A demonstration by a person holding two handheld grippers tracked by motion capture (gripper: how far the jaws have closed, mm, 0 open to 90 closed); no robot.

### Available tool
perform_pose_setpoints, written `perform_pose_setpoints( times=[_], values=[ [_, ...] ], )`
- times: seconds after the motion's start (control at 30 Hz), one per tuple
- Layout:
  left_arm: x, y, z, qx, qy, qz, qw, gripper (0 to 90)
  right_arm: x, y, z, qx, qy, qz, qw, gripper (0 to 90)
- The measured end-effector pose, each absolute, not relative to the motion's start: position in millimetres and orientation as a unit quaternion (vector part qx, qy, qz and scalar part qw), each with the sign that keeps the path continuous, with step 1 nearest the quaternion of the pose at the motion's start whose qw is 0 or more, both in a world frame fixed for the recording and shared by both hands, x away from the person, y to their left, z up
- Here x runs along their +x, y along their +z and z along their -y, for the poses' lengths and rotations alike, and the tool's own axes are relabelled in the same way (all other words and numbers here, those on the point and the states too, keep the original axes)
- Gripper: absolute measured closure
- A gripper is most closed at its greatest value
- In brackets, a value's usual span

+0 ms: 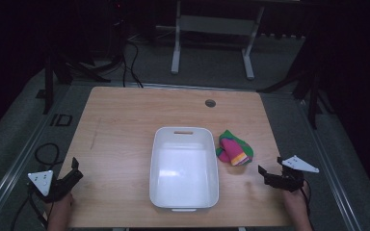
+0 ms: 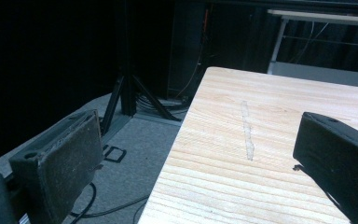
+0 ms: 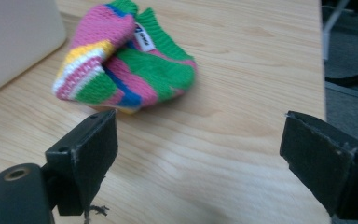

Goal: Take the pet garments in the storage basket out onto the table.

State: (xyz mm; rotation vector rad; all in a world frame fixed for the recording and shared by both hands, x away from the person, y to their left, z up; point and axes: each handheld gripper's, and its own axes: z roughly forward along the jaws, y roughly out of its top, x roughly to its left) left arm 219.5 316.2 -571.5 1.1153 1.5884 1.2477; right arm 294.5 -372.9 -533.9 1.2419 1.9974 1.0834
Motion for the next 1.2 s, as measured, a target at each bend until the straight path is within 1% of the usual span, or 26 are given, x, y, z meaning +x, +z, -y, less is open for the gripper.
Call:
perform_pose_setpoints(
  times=[0.07, 0.2, 0.3, 0.37, 0.67, 0.8, 1.2],
  values=[
    [219.4, -571.5, -316.3, 0.442, 0.494, -0.629, 0.405, 1.9, 292.5, -535.0, 374.2, 0.465, 0.403, -0.738, 0.276, 11.1],
    [219.5, -571.5, -316.1, 0.442, 0.495, -0.629, 0.405, 1.9, 279.4, -539.9, 382.9, 0.487, 0.411, -0.709, 0.302, 11.1],
    [219.4, -571.5, -316.2, 0.442, 0.495, -0.629, 0.405, 1.9, 275.0, -541.8, 385.8, 0.492, 0.415, -0.702, 0.305, 11.1],
    [219.5, -571.5, -316.0, 0.442, 0.495, -0.629, 0.405, 1.9, 269.4, -544.0, 389.5, 0.498, 0.411, -0.694, 0.319, 11.1],
    [219.3, -571.5, -315.6, 0.442, 0.497, -0.629, 0.403, 1.9, 258.7, -554.0, 397.7, 0.519, 0.414, -0.672, 0.326, 11.2],
    [219.4, -571.6, -315.6, 0.442, 0.496, -0.629, 0.404, 1.9, 253.3, -555.4, 400.7, 0.518, 0.413, -0.665, 0.343, 11.2],
    [219.4, -571.5, -315.6, 0.441, 0.496, -0.629, 0.404, 1.9, 252.3, -556.5, 405.0, 0.526, 0.426, -0.653, 0.341, 12.9]
  ],
)
